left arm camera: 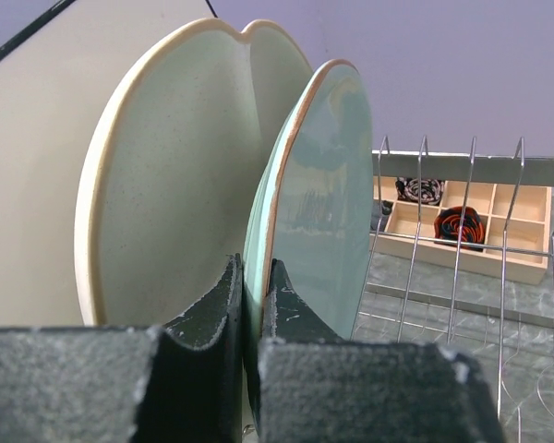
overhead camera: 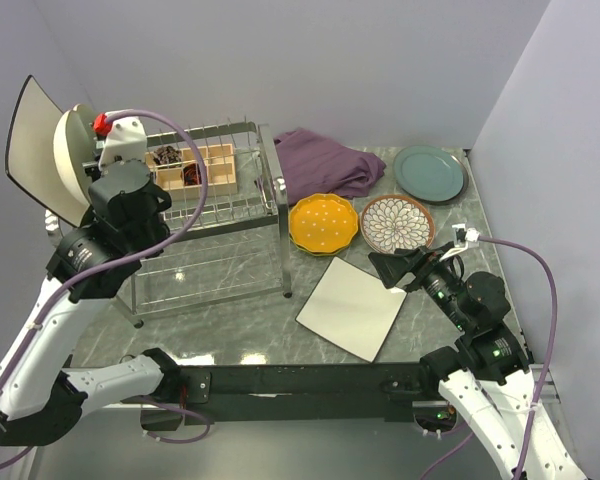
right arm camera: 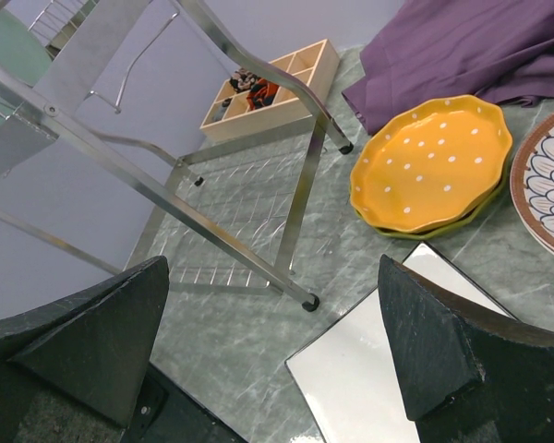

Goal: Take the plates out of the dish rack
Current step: Unload the plate from the dish rack.

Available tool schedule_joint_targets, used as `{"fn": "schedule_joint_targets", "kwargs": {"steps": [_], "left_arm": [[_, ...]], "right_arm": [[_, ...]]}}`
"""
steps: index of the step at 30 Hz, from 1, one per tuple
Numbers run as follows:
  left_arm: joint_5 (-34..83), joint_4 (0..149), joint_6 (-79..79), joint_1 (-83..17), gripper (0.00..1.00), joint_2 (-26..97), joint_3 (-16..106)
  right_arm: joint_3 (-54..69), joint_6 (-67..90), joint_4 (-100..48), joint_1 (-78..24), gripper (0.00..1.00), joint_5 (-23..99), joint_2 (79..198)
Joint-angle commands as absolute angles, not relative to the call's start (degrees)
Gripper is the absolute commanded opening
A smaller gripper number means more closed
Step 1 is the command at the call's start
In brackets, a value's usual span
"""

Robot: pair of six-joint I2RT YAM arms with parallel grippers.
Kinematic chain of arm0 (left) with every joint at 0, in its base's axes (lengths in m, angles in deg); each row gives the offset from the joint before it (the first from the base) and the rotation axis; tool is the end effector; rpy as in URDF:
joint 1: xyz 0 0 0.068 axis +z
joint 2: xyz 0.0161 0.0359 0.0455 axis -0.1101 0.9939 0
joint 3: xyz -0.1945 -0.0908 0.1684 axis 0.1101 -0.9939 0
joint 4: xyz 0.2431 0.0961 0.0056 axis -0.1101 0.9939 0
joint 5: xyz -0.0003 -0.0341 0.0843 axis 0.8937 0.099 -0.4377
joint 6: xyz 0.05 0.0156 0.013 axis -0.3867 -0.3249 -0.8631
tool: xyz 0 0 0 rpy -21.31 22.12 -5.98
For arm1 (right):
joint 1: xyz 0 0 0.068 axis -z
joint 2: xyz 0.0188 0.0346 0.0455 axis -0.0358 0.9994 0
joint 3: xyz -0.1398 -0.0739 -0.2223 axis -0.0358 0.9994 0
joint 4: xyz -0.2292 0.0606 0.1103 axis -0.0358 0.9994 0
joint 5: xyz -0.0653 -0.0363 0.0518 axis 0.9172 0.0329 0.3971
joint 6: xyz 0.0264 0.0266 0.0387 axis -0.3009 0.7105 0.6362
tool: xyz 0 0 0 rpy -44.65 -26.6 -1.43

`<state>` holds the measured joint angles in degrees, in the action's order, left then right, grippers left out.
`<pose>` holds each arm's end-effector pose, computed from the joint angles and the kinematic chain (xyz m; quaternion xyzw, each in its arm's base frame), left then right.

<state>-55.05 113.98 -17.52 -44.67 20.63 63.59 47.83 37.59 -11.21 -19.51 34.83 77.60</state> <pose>0.1421 -0.0694 0.5083 -0.1304 0.7088 0.2674 0.6396 0.0929 0.0441 0.3242 0.0025 0.7120 0.3830 0.5885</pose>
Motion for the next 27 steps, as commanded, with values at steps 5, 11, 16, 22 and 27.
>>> {"fn": "schedule_joint_targets", "kwargs": {"steps": [5, 11, 16, 22, 27], "left_arm": [[-52.3, 99.7, -25.0, -45.2, 0.01, 22.3, 62.6], [-51.4, 95.2, -30.2, -45.3, 0.01, 21.7, 64.1], [-52.2, 91.0, -34.4, -45.4, 0.01, 22.0, 64.9], [-53.8, 88.2, -38.3, -47.3, 0.01, 22.7, 65.7], [-58.3, 80.3, -47.9, -51.0, 0.01, 23.4, 65.0]], "right_arm": [[48.1, 36.4, -13.3, -19.5, 1.0, 34.6, 77.5], [48.0, 36.3, -13.3, -19.6, 1.0, 35.0, 77.4], [48.0, 36.4, -13.4, -19.6, 1.0, 34.8, 78.0], [47.9, 36.3, -13.4, -19.5, 1.0, 35.0, 78.2], [47.7, 36.0, -12.9, -19.6, 1.0, 35.4, 78.0]]}}
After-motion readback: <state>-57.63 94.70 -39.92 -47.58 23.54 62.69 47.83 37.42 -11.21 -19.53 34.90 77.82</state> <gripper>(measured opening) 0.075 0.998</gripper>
